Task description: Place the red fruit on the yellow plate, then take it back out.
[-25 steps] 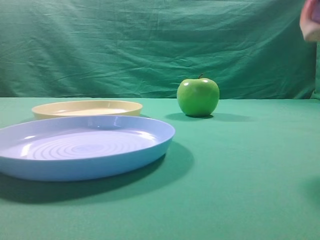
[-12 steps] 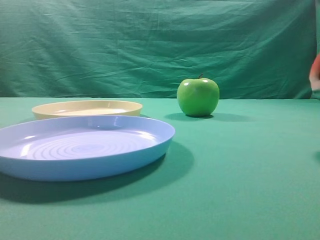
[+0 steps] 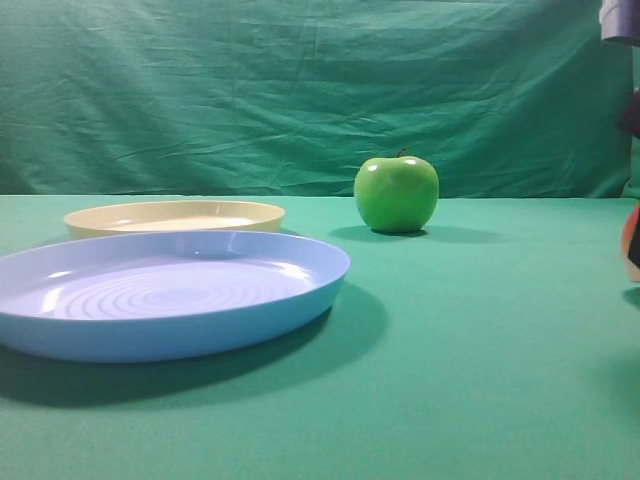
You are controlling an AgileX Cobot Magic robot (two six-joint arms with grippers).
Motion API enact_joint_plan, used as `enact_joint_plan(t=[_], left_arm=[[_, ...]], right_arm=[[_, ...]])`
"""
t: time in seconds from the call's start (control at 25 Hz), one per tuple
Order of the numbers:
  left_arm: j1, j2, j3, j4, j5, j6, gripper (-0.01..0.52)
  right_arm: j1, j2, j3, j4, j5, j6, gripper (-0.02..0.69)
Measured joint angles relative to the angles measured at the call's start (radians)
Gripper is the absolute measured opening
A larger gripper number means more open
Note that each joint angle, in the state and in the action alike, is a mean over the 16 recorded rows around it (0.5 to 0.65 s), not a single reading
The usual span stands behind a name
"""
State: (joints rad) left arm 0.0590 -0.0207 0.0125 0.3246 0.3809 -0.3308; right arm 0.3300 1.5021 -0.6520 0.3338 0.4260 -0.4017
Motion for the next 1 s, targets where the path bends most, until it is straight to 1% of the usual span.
enact_joint_plan(t=[0.08,0.16,0.28,0.44,0.76,0.88,1.0], left_arm=[[0.000,0.000,0.000,0.000,0.000,0.000,0.000],[0.000,0.000,0.000,0.000,0.000,0.000,0.000],[0.000,0.000,0.000,0.000,0.000,0.000,0.000],[0.000,0.000,0.000,0.000,0.000,0.000,0.000],[0.000,0.000,0.000,0.000,0.000,0.000,0.000],[0.000,0.000,0.000,0.000,0.000,0.000,0.000],[0.000,0.000,0.000,0.000,0.000,0.000,0.000]], right_arm=[[0.000,-0.003,-0.041,-0.015,0.054,0.012,0.581],[0.000,-0.009,-0.088,-0.038,0.114,0.032,0.585],[0.000,-0.029,-0.163,-0.086,0.212,0.071,0.548],[0.000,-0.081,-0.252,-0.157,0.332,0.132,0.435],[0.000,-0.288,-0.328,-0.260,0.482,0.231,0.136],[0.000,-0.393,-0.330,-0.256,0.514,0.243,0.059],[0.000,-0.506,-0.327,-0.234,0.539,0.246,0.015]])
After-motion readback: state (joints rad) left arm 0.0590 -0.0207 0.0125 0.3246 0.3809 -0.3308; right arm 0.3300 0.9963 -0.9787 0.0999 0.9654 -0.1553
